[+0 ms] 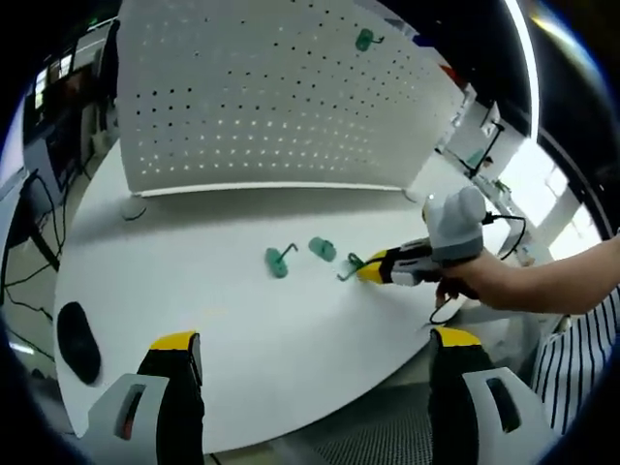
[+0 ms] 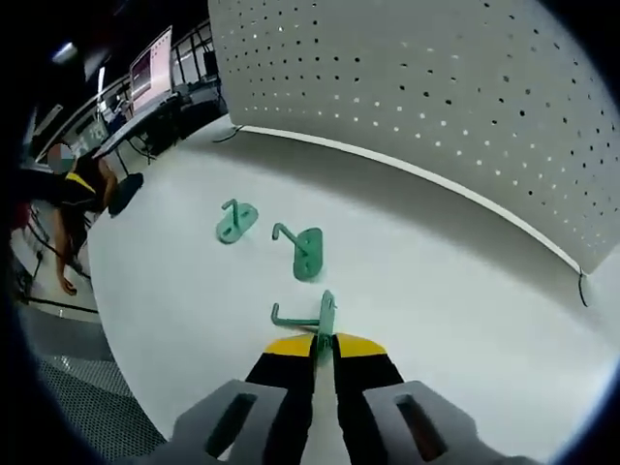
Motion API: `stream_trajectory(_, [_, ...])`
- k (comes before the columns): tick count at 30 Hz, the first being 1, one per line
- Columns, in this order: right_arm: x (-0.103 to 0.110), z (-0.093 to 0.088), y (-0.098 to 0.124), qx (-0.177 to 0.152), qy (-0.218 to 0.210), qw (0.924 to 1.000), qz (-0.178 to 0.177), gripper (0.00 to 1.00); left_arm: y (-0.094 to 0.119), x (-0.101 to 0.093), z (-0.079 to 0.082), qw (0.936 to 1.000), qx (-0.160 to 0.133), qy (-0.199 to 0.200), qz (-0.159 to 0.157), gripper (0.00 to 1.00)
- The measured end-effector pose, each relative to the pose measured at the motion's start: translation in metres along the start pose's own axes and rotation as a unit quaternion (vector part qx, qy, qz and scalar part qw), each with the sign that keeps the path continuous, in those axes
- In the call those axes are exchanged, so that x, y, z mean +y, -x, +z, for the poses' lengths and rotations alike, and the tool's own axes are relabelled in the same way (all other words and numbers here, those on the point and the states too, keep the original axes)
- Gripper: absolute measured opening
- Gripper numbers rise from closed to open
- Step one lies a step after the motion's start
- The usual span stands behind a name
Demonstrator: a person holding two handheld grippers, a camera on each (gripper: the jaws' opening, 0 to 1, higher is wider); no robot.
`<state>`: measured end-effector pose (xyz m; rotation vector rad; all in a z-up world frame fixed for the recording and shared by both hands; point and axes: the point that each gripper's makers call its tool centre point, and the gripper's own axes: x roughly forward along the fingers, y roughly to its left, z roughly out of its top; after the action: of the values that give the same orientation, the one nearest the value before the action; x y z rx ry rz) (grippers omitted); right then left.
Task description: Insert the hook assembly into the mounting plate slot until the hook locks in place.
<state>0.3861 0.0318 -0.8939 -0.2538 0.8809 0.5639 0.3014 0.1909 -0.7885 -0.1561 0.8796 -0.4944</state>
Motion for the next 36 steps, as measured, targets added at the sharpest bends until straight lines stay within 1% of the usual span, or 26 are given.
stream_trajectory(5, [-0.001,-0.002,-0.001,-0.002,-0.007,1.0000,0.001,0.01,-0.001,-0.001,-0.001,1.0000,0.001,0.005,-0.002,0.99])
stream_trajectory(8, [-0.001,-0.002,0.001,-0.004,-0.028,0.9996,0.001,0.01,-0.001,0.000,-0.002,1.0000,0.002,0.007,-0.002,0.99])
stream_trajectory(10, [-0.002,0.000,0.003,-0.010,-0.029,0.9995,-0.003,0.00,0.000,0.000,-0.002,1.0000,0.001,0.008,-0.002,0.99])
stream_trajectory(15, [-0.006,0.012,0.010,-0.037,-0.032,0.9987,-0.012,0.00,0.000,-0.002,0.002,0.9999,-0.005,0.013,-0.007,0.99])
stream_trajectory(18, [-0.012,0.023,0.018,-0.054,-0.028,0.9978,-0.026,0.00,0.000,-0.003,0.005,0.9998,-0.009,0.015,-0.010,0.99])
stream_trajectory(21, [-0.017,0.034,0.026,-0.069,-0.042,0.9963,-0.029,0.00,-0.001,-0.006,0.010,0.9996,-0.016,0.018,-0.014,0.99])
stream_trajectory(24, [-0.023,0.046,0.034,-0.087,-0.044,0.9945,-0.037,0.00,0.001,-0.011,0.019,0.9990,-0.029,0.026,-0.023,0.98])
stream_trajectory(25, [-0.025,0.050,0.037,-0.093,-0.045,0.9938,-0.039,0.00,0.002,-0.013,0.021,0.9984,-0.033,0.036,-0.029,0.99])
stream_trajectory(26, [-0.025,0.053,0.040,-0.099,-0.049,0.9932,-0.039,0.00,0.003,-0.019,0.029,0.9964,-0.050,0.055,-0.042,0.99])
stream_trajectory(28, [-0.026,0.059,0.044,-0.108,-0.059,0.9917,-0.037,0.00,0.007,-0.025,0.040,0.9935,-0.067,0.073,-0.056,0.99])
stream_trajectory(31, [-0.026,0.064,0.048,-0.117,-0.068,0.9902,-0.036,0.00,0.009,-0.026,0.047,0.9931,-0.073,0.072,-0.057,0.98])
stream_trajectory(33, [-0.025,0.072,0.054,-0.130,-0.074,0.9881,-0.034,0.00,0.012,-0.030,0.057,0.9912,-0.087,0.077,-0.063,0.97])
stream_trajectory(34, [-0.024,0.078,0.059,-0.140,-0.075,0.9868,-0.033,0.00,0.014,-0.031,0.064,0.9894,-0.099,0.083,-0.065,0.97])
stream_trajectory(36, [-0.022,0.087,0.067,-0.153,-0.071,0.9852,-0.033,0.00,0.018,-0.033,0.071,0.9874,-0.111,0.088,-0.069,0.96])
